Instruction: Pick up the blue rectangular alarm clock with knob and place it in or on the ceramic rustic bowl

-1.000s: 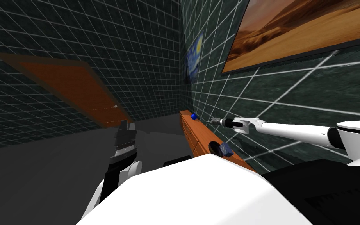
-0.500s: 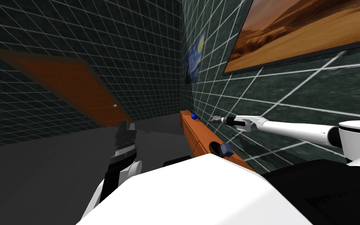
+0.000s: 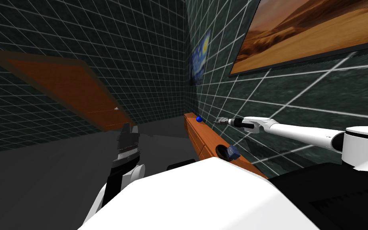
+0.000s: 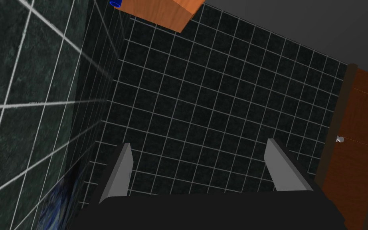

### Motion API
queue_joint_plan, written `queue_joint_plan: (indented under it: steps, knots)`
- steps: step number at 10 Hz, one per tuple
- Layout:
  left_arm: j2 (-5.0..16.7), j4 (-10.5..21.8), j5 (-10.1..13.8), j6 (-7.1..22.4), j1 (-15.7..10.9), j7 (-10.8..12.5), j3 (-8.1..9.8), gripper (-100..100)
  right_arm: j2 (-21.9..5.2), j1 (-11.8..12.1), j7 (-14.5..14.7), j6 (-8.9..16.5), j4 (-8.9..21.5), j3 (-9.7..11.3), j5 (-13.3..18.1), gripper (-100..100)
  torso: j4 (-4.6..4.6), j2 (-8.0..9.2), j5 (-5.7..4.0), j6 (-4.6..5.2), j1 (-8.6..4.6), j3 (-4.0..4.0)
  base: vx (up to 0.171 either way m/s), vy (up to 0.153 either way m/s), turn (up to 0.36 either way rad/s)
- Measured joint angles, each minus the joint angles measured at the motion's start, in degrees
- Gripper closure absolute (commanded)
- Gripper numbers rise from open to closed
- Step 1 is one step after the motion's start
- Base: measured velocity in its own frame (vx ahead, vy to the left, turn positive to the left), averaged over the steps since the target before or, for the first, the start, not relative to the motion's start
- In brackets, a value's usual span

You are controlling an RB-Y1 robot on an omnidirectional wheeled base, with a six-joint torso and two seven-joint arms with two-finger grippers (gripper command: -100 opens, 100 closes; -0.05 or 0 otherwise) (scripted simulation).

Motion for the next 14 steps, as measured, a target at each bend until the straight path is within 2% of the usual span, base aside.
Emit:
queue_joint_plan:
  steps: [2,4,5,7,8,10,12,14]
  knots:
    - [0.00,0.00,0.00,0.00,0.00,0.00,0.00,0,-0.06,-0.08,-0.65,-2.36,0.56,-0.57,3.40,-100,0.01,0.04,-0.06,0.00,-0.17,0.02,-0.004,-0.014,0.000]
    - [0.00,0.00,0.00,0.00,0.00,0.00,0.00,0,0.04,0.02,-0.58,-2.72,0.69,-0.65,6.23,-100,0.00,0.01,-0.05,0.00,-0.14,0.01,0.026,0.040,-0.052]
    - [0.00,0.00,0.00,0.00,0.01,0.00,0.00,0,1.51,0.68,-1.76,-3.93,2.06,-2.36,7.74,-100,-0.02,-0.11,-0.02,0.04,0.11,-0.06,0.049,0.137,-0.072]
    - [0.00,0.00,0.00,0.00,0.00,0.00,0.00,0,2.53,1.27,-4.99,-7.16,5.17,-5.89,10.79,-100,-0.02,-0.09,0.05,-0.02,0.23,-0.05,0.015,0.050,0.010]
    - [0.00,0.00,0.00,0.00,0.00,0.00,0.00,0,2.47,1.46,-6.54,-8.60,6.41,-6.61,12.26,-100,-0.01,-0.05,0.00,-0.01,0.02,-0.03,0.003,-0.011,0.005]
    - [0.00,0.00,0.00,0.00,0.00,0.00,0.00,0,2.91,0.91,-7.61,-11.21,8.20,-6.43,15.75,-100,0.00,0.00,-0.06,0.00,-0.17,0.00,-0.001,-0.013,0.000]
    - [0.00,0.00,0.00,0.00,0.00,0.00,0.00,0,2.90,0.55,-7.86,-11.89,8.53,-6.23,19.39,-100,0.00,0.01,-0.05,0.00,-0.15,0.01,0.018,0.048,-0.048]
    - [-0.01,0.00,0.00,0.00,0.01,0.00,-0.01,0,4.98,2.14,-10.87,-14.61,11.21,-10.00,22.43,-100,-0.03,-0.14,0.06,-0.01,0.30,-0.08,0.044,0.094,-0.036]
